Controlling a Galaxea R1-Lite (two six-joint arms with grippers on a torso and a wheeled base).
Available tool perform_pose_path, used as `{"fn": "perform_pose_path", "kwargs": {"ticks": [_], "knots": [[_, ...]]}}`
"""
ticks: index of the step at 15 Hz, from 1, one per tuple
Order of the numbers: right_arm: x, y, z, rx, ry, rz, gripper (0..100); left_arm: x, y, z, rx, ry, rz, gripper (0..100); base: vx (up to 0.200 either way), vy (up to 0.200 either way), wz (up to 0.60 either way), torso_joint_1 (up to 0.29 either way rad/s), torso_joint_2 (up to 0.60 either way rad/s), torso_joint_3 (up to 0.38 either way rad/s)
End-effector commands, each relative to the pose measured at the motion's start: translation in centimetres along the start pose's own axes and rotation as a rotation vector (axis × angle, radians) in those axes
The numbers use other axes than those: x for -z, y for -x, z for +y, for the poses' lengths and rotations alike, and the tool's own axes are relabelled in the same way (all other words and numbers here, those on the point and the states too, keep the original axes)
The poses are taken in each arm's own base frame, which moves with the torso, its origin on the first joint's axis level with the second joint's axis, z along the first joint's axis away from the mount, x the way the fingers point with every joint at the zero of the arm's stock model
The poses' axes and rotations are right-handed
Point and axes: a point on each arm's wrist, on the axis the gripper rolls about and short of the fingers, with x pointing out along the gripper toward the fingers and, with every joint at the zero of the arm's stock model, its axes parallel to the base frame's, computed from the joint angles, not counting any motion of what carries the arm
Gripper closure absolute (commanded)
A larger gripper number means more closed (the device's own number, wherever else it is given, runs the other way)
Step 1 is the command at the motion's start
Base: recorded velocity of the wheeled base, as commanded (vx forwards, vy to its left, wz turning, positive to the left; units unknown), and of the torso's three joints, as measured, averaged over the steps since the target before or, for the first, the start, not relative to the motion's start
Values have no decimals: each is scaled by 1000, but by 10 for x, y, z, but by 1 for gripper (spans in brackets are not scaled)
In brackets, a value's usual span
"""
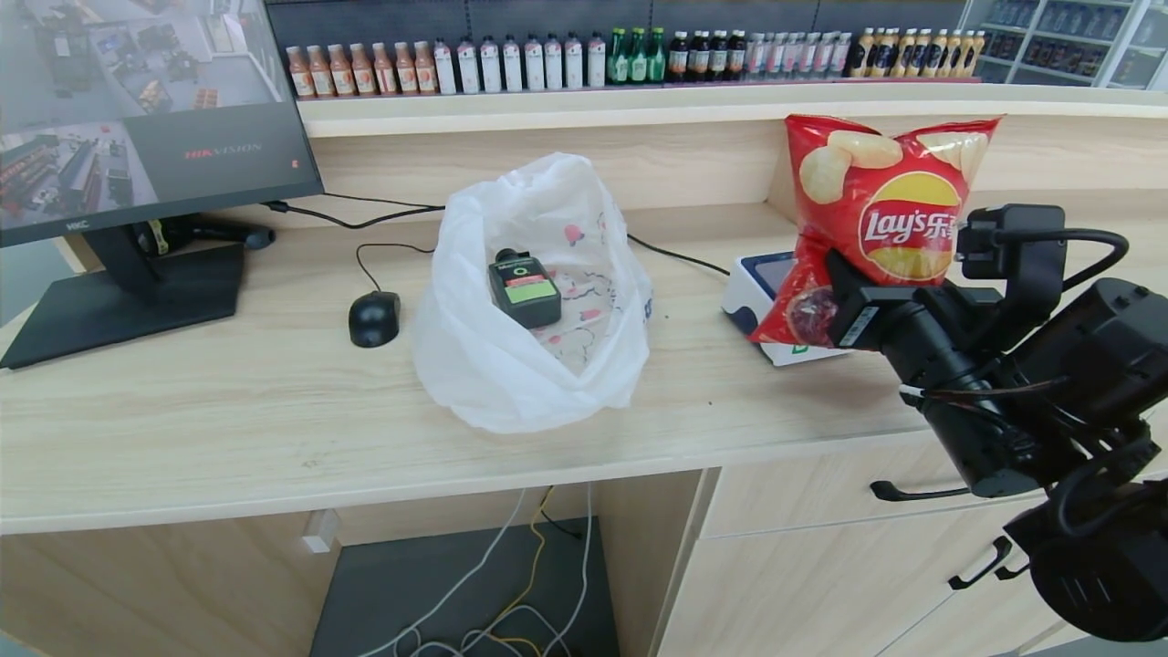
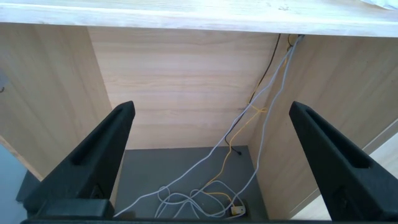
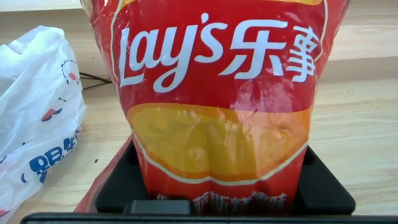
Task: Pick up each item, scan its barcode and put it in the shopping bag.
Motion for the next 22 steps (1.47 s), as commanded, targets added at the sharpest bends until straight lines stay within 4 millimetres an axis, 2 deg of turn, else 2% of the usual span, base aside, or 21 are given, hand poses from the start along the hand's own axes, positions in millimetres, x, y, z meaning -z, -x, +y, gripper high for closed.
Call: {"fn": "perform_pose_path", "kwargs": {"ticks": [1, 5, 9, 14, 15, 17, 22], "knots": [[-1, 0, 0, 0, -2, -5, 100, 0, 0, 0, 1, 0, 0, 0, 0, 0, 0, 0, 0, 0], [-6, -2, 1, -2, -13, -25, 100, 0, 0, 0, 1, 0, 0, 0, 0, 0, 0, 0, 0, 0], [-27, 8, -4, -9, -39, -76, 100, 0, 0, 0, -1, 0, 0, 0, 0, 0, 0, 0, 0, 0], [-49, 18, 4, -53, -79, -136, 100, 0, 0, 0, -1, 0, 0, 0, 0, 0, 0, 0, 0, 0], [-61, 23, 14, -118, -98, -172, 100, 0, 0, 0, -1, 0, 0, 0, 0, 0, 0, 0, 0, 0], [-70, 29, 27, -182, -115, -201, 100, 0, 0, 0, -1, 0, 0, 0, 0, 0, 0, 0, 0, 0], [-86, 20, 34, -184, -148, -265, 100, 0, 0, 0, 2, -7, 1, 0, 0, 0, 0, 0, 0, 0]]}}
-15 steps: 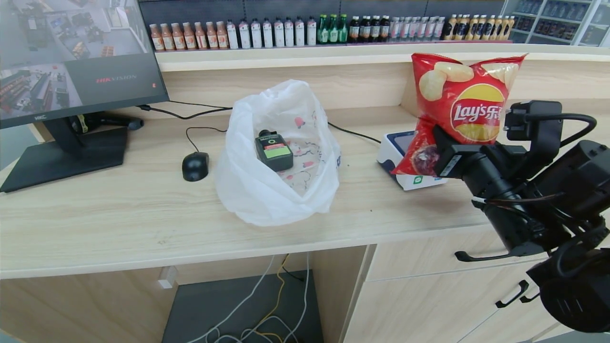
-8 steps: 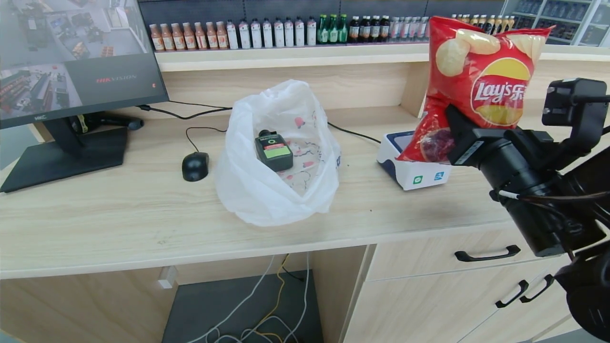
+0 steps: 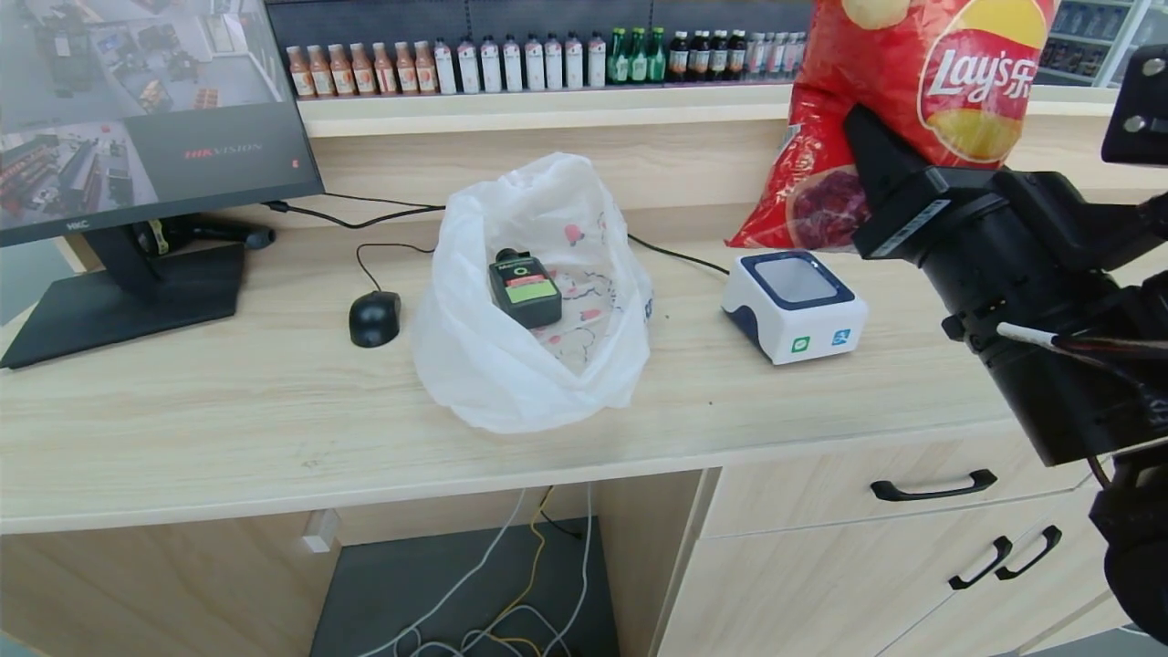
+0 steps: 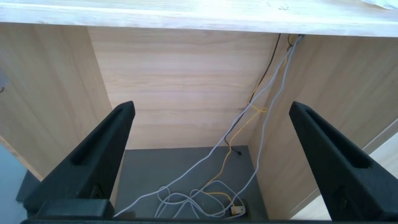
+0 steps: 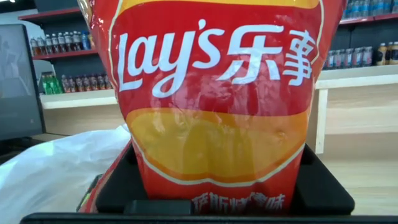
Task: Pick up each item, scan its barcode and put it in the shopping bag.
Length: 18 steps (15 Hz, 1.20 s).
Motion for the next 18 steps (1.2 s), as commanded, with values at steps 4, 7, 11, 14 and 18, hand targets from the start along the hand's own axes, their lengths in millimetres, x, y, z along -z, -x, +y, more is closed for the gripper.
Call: {"fn": "perform_pose_path", "kwargs": {"ticks": [4, 7, 11, 14, 18], "knots": [[0, 0, 1, 2, -2, -3, 100, 0, 0, 0, 0, 1, 0, 0, 0, 0, 0, 0, 0, 0], [6, -3, 3, 1, 0, 7, 100, 0, 0, 0, -1, 3, 0, 0, 0, 0, 0, 0, 0, 0], [10, -8, 5, 0, 2, 9, 100, 0, 0, 0, 0, 1, 0, 0, 0, 200, 0, 2, 4, 2], [11, -11, 6, 1, -2, 3, 100, 0, 0, 0, -1, 3, 0, 0, 0, 200, 0, 4, 2, 4], [10, -11, 6, 2, -3, -1, 100, 0, 0, 0, -1, 3, 0, 0, 0, 200, 0, 2, 4, 5]]}}
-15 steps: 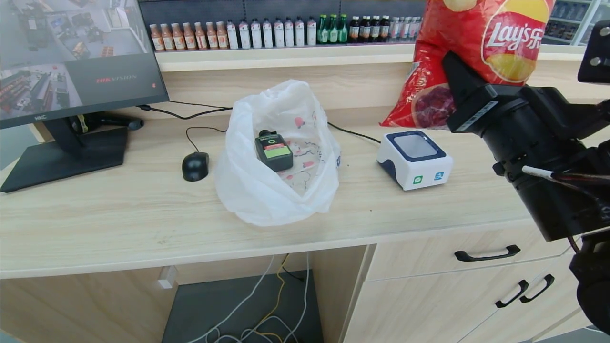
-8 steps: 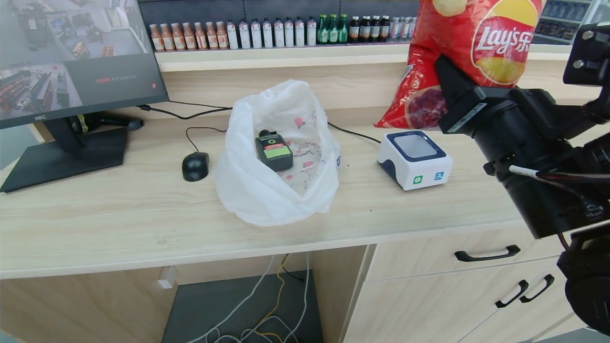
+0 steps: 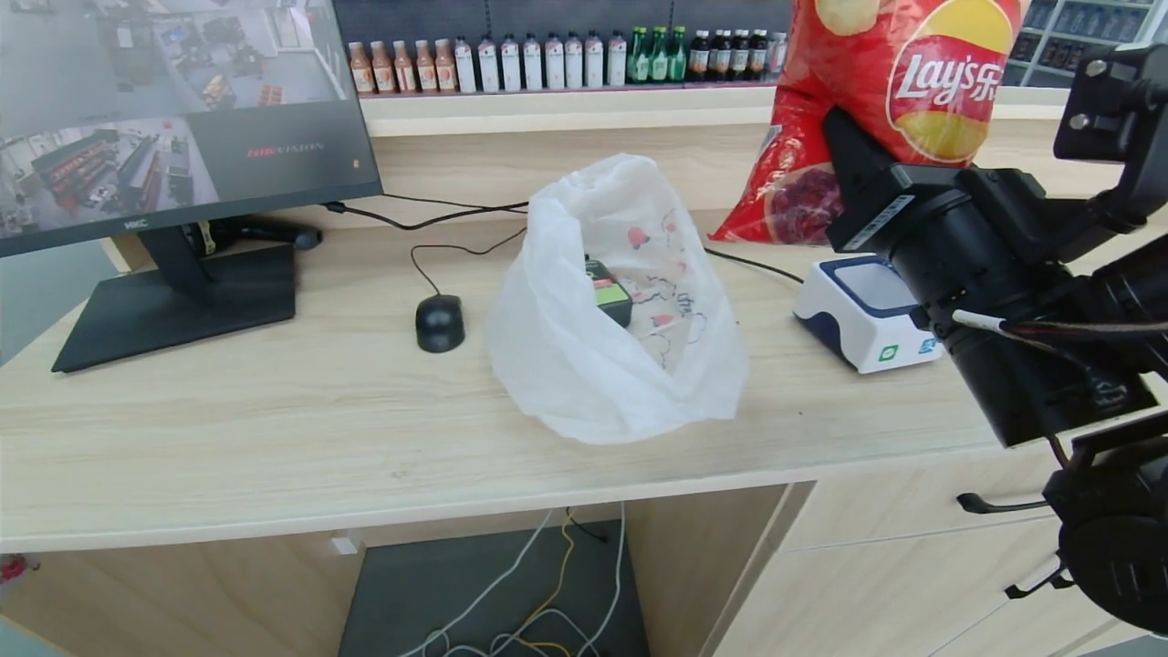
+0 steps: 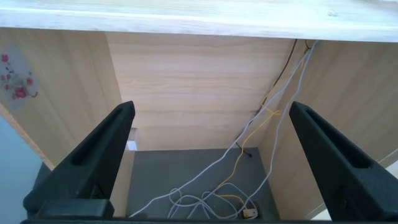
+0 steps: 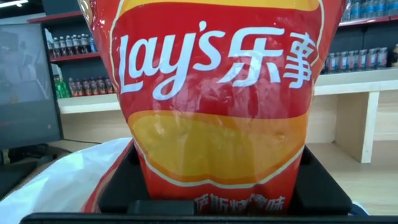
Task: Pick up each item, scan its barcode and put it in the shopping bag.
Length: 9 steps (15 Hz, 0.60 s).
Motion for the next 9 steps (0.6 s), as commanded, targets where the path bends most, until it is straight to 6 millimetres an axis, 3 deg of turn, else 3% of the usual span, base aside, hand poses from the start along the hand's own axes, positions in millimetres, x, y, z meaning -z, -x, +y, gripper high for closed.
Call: {"fn": "perform_pose_path", "kwargs": {"ticks": [1, 5, 9], "knots": [[-1, -1, 1, -1, -2, -4, 100, 0, 0, 0, 0, 0, -1, 0, 0, 200, 0, 7, 7, 2], [-5, -7, 3, -2, -10, -31, 100, 0, 0, 0, 0, -1, -1, 0, 0, 0, 0, 0, 0, 0], [-4, -28, 16, -6, -52, -85, 100, 0, 0, 0, -2, -1, -1, 0, 0, 0, 0, 0, 0, 0]]}}
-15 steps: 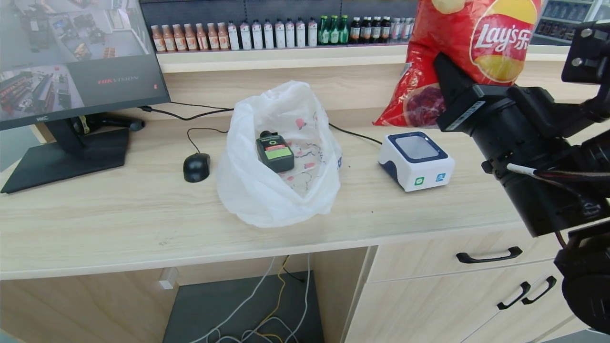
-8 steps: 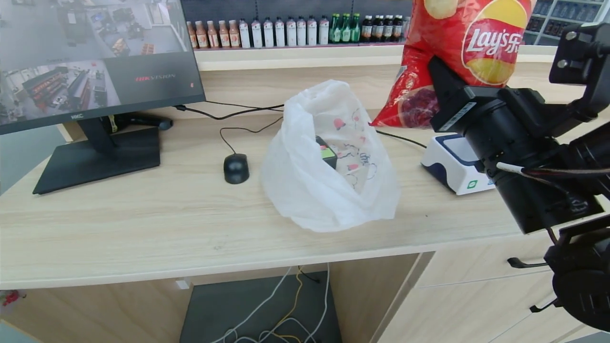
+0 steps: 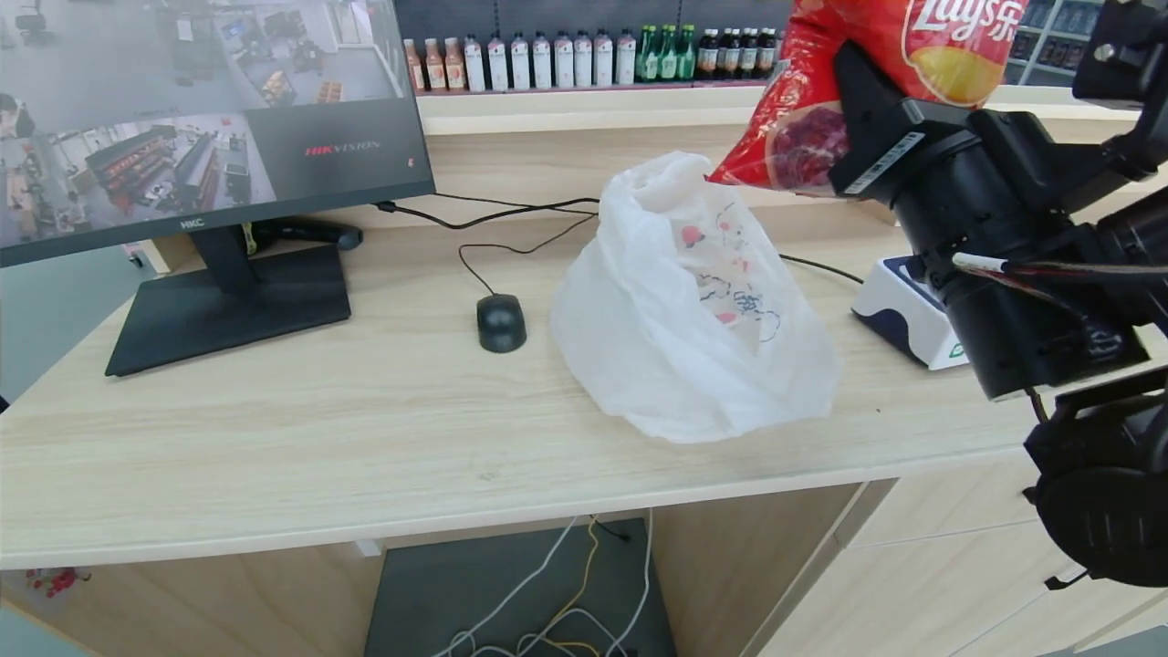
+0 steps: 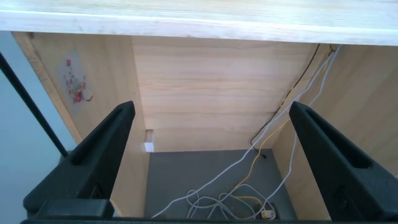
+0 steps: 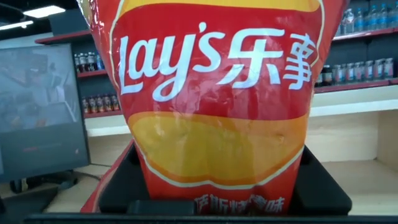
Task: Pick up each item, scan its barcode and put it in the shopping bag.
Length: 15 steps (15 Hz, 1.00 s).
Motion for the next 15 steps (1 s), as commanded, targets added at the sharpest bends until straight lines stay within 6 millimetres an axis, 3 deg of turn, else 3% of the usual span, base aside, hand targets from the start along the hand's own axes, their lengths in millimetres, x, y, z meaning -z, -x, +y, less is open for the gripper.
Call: {"fn": "perform_pose_path", "kwargs": {"ticks": [1, 8, 12, 15], "knots": [[18, -10, 11, -9, -35, 15, 100, 0, 0, 0, 0, 0, -1, 0, 0, 0, 0, 0, 0, 0], [70, -34, 18, 119, -70, 73, 100, 0, 0, 0, 2, 0, -1, 0, 0, 0, 0, 0, 0, 0], [78, -32, 10, 149, -24, 102, 100, 0, 0, 0, 0, 0, -1, 0, 0, 0, 0, 0, 0, 0], [67, -30, 2, 152, 43, 89, 100, 0, 0, 0, 0, 0, -1, 0, 0, 0, 0, 0, 0, 0]]}}
